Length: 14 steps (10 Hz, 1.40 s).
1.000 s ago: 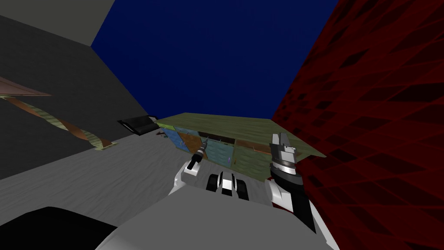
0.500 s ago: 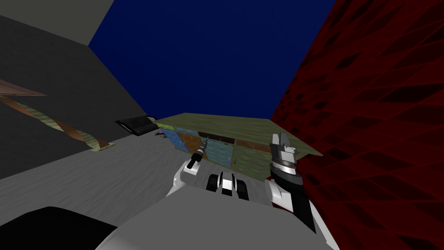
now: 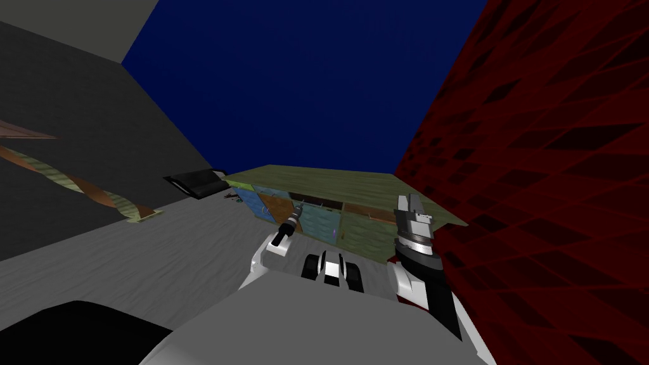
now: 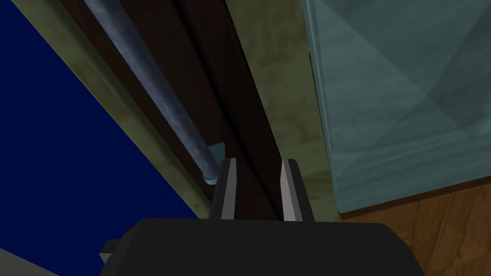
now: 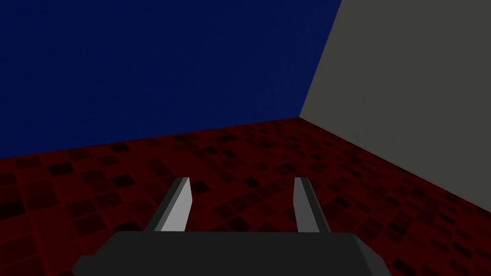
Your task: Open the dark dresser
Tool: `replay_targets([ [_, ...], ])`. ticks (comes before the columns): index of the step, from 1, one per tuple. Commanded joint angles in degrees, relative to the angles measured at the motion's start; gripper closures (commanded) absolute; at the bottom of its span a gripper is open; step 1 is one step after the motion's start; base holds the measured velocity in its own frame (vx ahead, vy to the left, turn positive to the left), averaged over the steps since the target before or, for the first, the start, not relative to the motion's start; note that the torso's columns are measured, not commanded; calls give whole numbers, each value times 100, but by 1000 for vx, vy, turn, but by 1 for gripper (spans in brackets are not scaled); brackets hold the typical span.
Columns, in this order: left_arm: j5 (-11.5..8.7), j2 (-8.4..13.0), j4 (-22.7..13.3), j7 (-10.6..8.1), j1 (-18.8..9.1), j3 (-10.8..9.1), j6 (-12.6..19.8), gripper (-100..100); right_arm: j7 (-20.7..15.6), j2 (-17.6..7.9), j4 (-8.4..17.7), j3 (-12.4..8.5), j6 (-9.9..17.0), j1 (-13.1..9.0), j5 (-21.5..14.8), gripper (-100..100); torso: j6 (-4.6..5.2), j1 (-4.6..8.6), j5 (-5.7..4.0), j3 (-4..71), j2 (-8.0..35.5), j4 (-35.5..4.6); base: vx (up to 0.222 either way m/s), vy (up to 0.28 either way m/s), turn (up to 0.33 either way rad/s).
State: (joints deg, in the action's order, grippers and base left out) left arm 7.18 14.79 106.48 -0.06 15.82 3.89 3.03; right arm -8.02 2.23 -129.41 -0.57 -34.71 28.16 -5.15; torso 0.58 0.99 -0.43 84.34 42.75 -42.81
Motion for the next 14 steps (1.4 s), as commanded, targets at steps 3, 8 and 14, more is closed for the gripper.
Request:
replay_targets([
  [3,18,87,476,-121,-16,189,525,-100,0,0,0,1,0,-1,0,0,5,4,1,11,-20,8,-16,-3,-63],
  [8,19,243,979,-273,76,331,1167,-100,0,0,0,0,0,0,0,0,-58,-115,48,24,-48,53,-4,-12,-62],
  [14,16,385,1400,-419,156,464,1779,-100,0,0,0,0,0,0,0,0,-58,-98,42,24,-47,53,-7,1,-40],
])
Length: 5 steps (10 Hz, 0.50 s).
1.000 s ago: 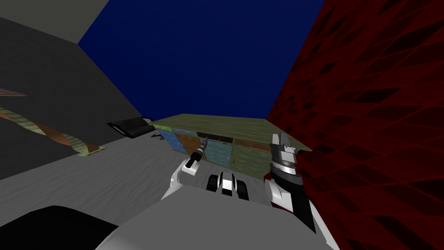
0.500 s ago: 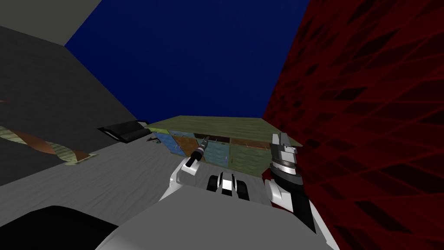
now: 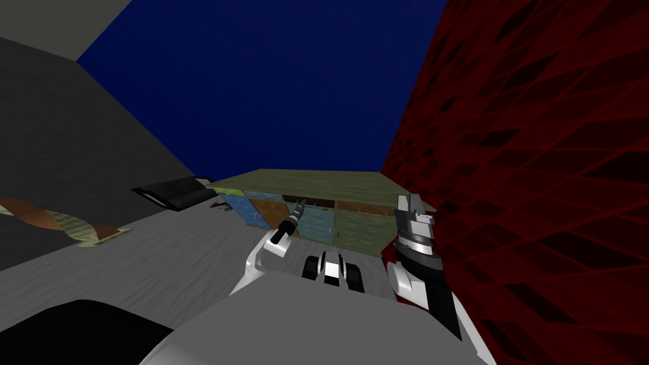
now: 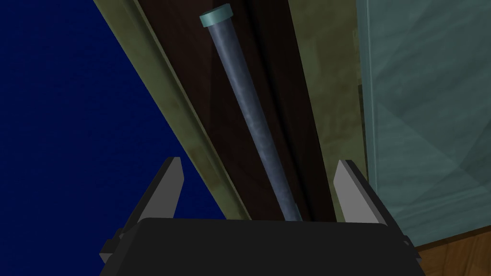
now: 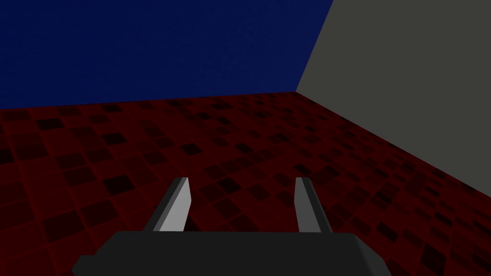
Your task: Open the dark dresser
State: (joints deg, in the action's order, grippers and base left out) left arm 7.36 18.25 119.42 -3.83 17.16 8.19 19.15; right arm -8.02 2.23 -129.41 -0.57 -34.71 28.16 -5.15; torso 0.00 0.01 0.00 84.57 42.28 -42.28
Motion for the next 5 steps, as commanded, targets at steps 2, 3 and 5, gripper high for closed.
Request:
replay_targets([
  [2,-4,93,262,-99,52,86,409,-100,0,0,0,0,0,0,0,0,0,-2,1,0,0,0,-6,-2,-41],
  [3,-5,107,299,-113,60,99,470,-100,0,0,0,0,0,0,0,0,0,-2,1,-1,1,0,-7,0,-29],
  [5,5,64,11,-102,-164,-74,433,-100,0,0,0,0,0,0,0,0,-1,-2,1,0,0,0,-27,6,-100],
])
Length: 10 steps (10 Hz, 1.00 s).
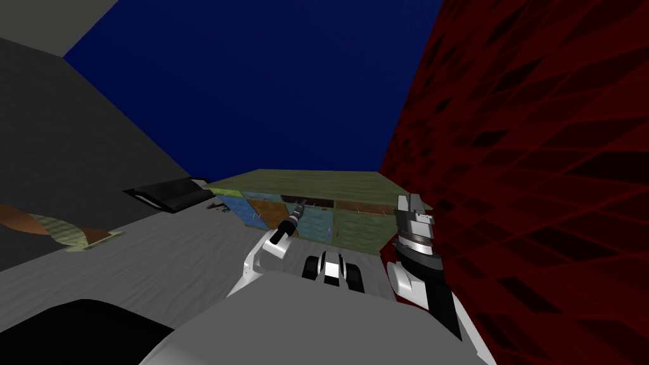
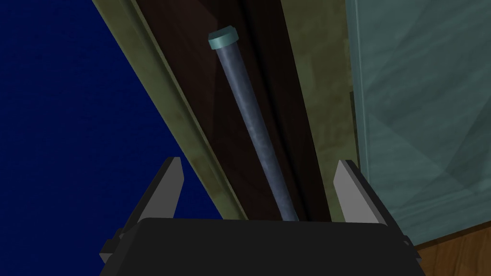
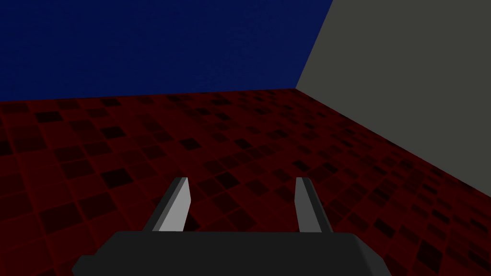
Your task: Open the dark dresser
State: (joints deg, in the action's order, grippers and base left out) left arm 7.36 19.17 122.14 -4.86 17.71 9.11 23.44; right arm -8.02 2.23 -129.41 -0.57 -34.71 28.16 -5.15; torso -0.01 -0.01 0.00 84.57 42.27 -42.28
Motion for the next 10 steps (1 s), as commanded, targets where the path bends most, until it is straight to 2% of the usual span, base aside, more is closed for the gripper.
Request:
replay_targets([
  [1,10,-56,-451,1,-402,-331,9,-100,0,0,0,1,0,-2,0,0,5,-2,1,-7,13,-3,-136,14,-296],
  [2,10,-56,-524,1,-438,-331,9,-100,0,0,0,1,0,-3,0,0,2,-1,0,-18,31,-9,-111,12,-117],
  [3,16,-85,-698,2,-656,-497,14,-100,0,0,0,0,0,-1,0,0,-3,-2,0,-12,16,-6,-90,20,-178],
  [4,16,-85,-785,2,-656,-497,14,-100,0,0,0,0,0,-2,0,0,1,-3,1,0,-1,0,-76,13,-107],
  [5,21,-113,-967,3,-875,-663,19,-100,0,0,0,0,0,-1,0,0,-2,0,0,7,-10,3,-99,4,-200],
  [6,21,-113,-1047,3,-875,-663,19,-100,0,0,0,0,0,-2,0,0,3,4,-1,3,-3,1,-80,9,-88],
  [8,31,-169,-1456,4,-1260,-994,28,-100,0,0,0,0,0,-1,0,0,3,3,-1,1,-1,1,-99,11,-224],
  [9,31,-169,-1550,4,-1313,-994,28,-100,0,0,0,0,0,-2,0,0,2,-3,0,-6,12,-3,-101,11,-106],
  [10,37,-197,-1711,4,-1515,-1160,33,-100,0,0,0,0,0,-1,0,0,-3,-2,1,-4,5,-2,-101,3,-176],
])
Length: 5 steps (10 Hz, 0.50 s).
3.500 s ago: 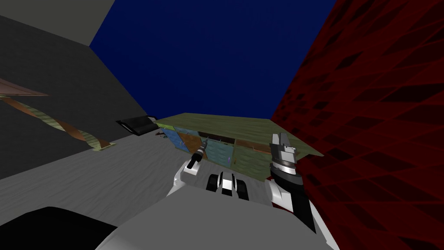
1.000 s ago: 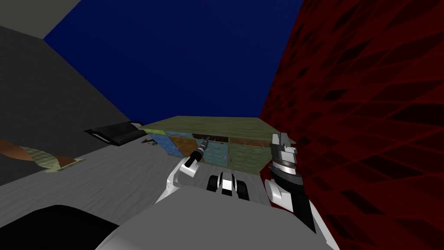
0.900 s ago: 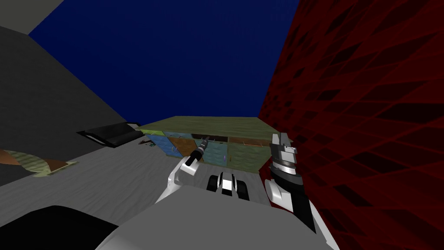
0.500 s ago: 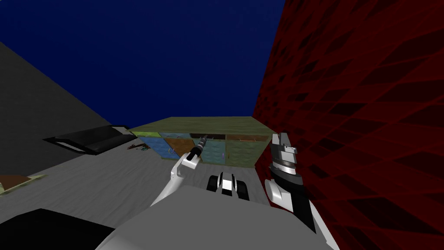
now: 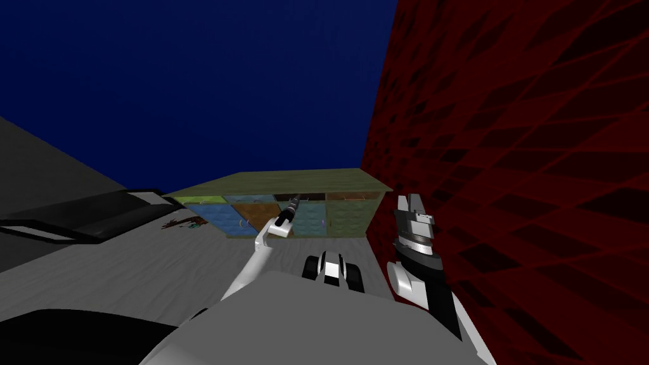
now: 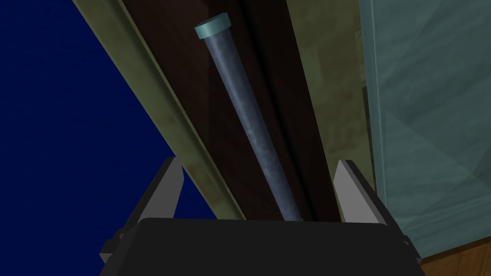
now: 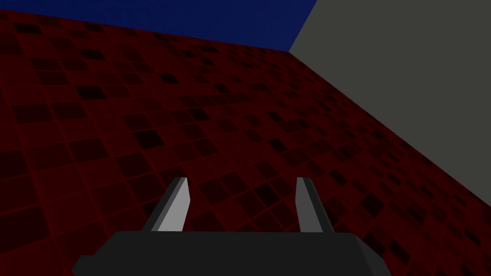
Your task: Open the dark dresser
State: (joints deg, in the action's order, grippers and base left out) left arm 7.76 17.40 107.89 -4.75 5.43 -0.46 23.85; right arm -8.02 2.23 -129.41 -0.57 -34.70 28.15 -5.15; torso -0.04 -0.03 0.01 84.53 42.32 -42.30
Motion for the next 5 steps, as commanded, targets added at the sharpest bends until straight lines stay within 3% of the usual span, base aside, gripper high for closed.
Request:
replay_targets([
  [1,-4,-20,-408,-6,-303,-203,-9,-100,0,0,0,0,0,-1,0,0,6,4,-1,3,-3,1,-77,-2,-108],
  [2,1,-49,-604,-6,-522,-368,-4,-100,0,0,0,0,0,0,0,0,1,5,-1,8,-12,4,-88,-6,-193],
  [3,1,-49,-670,-6,-522,-368,-4,-100,0,0,0,0,0,0,0,0,6,5,-2,6,-7,3,-71,-4,-107],
  [5,11,-105,-1098,-4,-912,-700,5,-100,0,0,0,0,0,0,0,0,6,2,0,4,-4,2,-100,-8,-223],
])
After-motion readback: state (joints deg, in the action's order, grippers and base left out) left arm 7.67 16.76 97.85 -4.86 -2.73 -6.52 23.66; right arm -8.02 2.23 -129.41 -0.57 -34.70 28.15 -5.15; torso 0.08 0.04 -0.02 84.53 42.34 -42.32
